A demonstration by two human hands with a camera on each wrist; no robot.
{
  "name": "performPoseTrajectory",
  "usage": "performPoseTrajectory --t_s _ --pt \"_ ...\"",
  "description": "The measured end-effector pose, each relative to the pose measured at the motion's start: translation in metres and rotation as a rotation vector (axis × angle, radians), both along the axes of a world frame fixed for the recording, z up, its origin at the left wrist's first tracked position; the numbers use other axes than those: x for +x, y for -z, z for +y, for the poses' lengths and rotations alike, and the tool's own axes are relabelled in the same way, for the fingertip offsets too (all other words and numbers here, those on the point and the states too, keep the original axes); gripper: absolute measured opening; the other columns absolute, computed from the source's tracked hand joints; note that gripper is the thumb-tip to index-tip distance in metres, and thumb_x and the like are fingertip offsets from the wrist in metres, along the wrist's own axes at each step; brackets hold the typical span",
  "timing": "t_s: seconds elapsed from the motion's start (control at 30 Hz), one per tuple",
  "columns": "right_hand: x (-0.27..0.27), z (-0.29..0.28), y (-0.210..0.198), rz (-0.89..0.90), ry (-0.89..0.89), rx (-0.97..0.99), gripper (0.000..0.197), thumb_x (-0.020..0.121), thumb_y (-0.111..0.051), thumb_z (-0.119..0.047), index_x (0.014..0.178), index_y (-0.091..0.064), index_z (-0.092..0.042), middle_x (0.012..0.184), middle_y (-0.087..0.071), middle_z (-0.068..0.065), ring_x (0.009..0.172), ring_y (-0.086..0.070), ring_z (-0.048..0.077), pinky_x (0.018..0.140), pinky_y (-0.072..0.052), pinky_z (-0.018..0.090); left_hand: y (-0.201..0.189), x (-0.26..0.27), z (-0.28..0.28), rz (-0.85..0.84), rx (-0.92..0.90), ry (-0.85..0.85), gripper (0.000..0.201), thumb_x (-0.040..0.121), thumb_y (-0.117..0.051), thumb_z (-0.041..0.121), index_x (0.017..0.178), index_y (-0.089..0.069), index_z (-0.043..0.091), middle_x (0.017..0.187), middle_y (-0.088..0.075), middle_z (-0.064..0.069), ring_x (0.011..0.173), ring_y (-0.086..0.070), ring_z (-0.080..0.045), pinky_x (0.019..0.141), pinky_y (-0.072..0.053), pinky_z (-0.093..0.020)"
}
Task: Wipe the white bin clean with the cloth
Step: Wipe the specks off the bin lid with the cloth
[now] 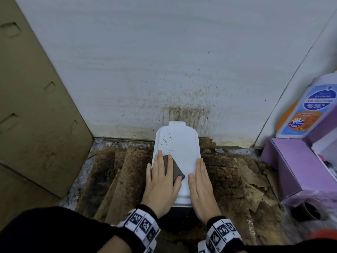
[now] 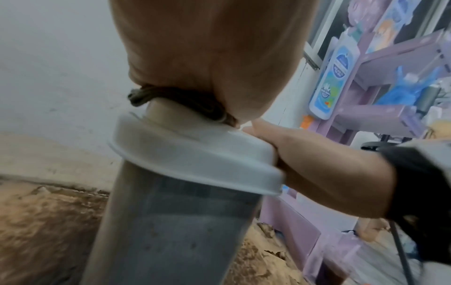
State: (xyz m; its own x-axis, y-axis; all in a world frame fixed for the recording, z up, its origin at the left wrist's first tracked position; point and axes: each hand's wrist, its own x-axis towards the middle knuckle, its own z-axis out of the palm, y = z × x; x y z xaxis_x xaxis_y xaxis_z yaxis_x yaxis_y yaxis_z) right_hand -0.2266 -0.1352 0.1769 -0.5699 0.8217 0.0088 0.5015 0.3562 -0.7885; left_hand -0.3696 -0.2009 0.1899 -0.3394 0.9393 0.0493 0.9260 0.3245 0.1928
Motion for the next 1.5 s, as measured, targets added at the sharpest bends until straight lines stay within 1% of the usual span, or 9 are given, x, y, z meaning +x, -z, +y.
performPoseTrajectory --t_s 0.13,0.2,0.33,0.57,0.83,1.03,1.2,1.4,1.5 --pt "0.000 0.002 0.000 -0.018 0.001 -0.002 0.061 0.106 -0.019 -0.046 0.154 0.016 -0.032 0.158 0.026 -0.024 0.144 0.022 -0.011 0.122 0.006 0.022 -0.010 -0.022 0.024 -0.060 -0.131 0.068 0.088 0.088 0.008 0.063 0.161 0.009 0.015 0.166 0.024 -0.015 0.156 0.017 -0.027 0.123 0.009 -0.048" --pt "-0.001 0.002 0.000 -0.024 -0.002 0.003 0.061 0.107 -0.019 -0.045 0.154 0.016 -0.032 0.158 0.026 -0.024 0.144 0.022 -0.011 0.121 0.007 0.020 -0.014 -0.034 0.040 -0.062 -0.167 0.089 0.082 0.094 0.003 0.064 0.160 0.016 0.016 0.165 0.029 -0.013 0.154 0.022 -0.026 0.123 0.012 -0.048" --pt "-0.001 0.002 -0.002 -0.030 -0.008 -0.007 0.060 0.107 -0.019 -0.046 0.152 0.019 -0.035 0.156 0.028 -0.027 0.143 0.024 -0.012 0.119 0.008 0.019 -0.020 -0.057 0.074 -0.141 -0.208 0.118 0.075 0.106 -0.021 0.054 0.160 0.015 0.017 0.164 0.030 -0.012 0.154 0.024 -0.025 0.125 0.010 -0.050" --pt "-0.003 0.002 -0.004 -0.037 0.000 -0.009 0.061 0.106 -0.018 -0.049 0.153 0.018 -0.035 0.156 0.028 -0.027 0.143 0.023 -0.012 0.121 0.007 0.020 -0.028 -0.080 0.112 -0.191 -0.210 0.132 0.075 0.107 -0.024 0.053 0.161 0.013 0.017 0.165 0.029 -0.013 0.155 0.021 -0.027 0.123 0.012 -0.047" --pt "-0.001 0.000 -0.006 -0.041 0.003 -0.013 0.061 0.106 -0.019 -0.049 0.153 0.018 -0.035 0.158 0.026 -0.026 0.143 0.022 -0.012 0.120 0.007 0.020 -0.026 -0.074 0.087 -0.251 -0.186 0.162 0.073 0.109 -0.027 0.046 0.160 0.012 0.011 0.163 0.031 -0.015 0.153 0.024 -0.029 0.126 0.005 -0.050" --pt "-0.001 -0.001 -0.005 -0.023 0.005 -0.003 0.060 0.106 -0.019 -0.047 0.152 0.018 -0.035 0.158 0.025 -0.026 0.143 0.021 -0.013 0.121 0.006 0.021 -0.025 -0.053 0.036 -0.274 -0.189 0.201 0.077 0.107 -0.026 0.049 0.159 0.017 0.013 0.159 0.041 -0.009 0.150 0.033 -0.022 0.127 0.007 -0.044" --pt "-0.002 0.000 -0.003 -0.029 0.002 0.004 0.060 0.106 -0.018 -0.047 0.151 0.020 -0.035 0.157 0.027 -0.026 0.143 0.023 -0.012 0.121 0.006 0.021 -0.024 -0.045 0.014 -0.257 -0.158 0.207 0.090 0.088 -0.004 0.067 0.158 0.019 0.015 0.157 0.045 -0.007 0.147 0.038 -0.021 0.123 0.012 -0.033" --pt "-0.003 0.001 -0.003 -0.021 -0.001 0.002 0.059 0.106 -0.019 -0.046 0.150 0.020 -0.036 0.157 0.027 -0.026 0.144 0.022 -0.012 0.120 0.007 0.018 -0.028 -0.055 0.036 -0.353 -0.211 0.134 0.077 0.106 -0.027 0.050 0.158 0.019 0.015 0.159 0.041 -0.009 0.150 0.031 -0.027 0.127 0.000 -0.046" --pt "-0.003 0.001 -0.003 -0.021 0.001 0.004 0.060 0.106 -0.019 -0.047 0.152 0.019 -0.035 0.157 0.027 -0.027 0.143 0.023 -0.012 0.119 0.008 0.018 -0.029 -0.070 0.057 -0.403 -0.211 0.107 0.078 0.107 -0.030 0.049 0.158 0.019 0.015 0.160 0.039 -0.010 0.154 0.021 -0.031 0.127 -0.013 -0.049"
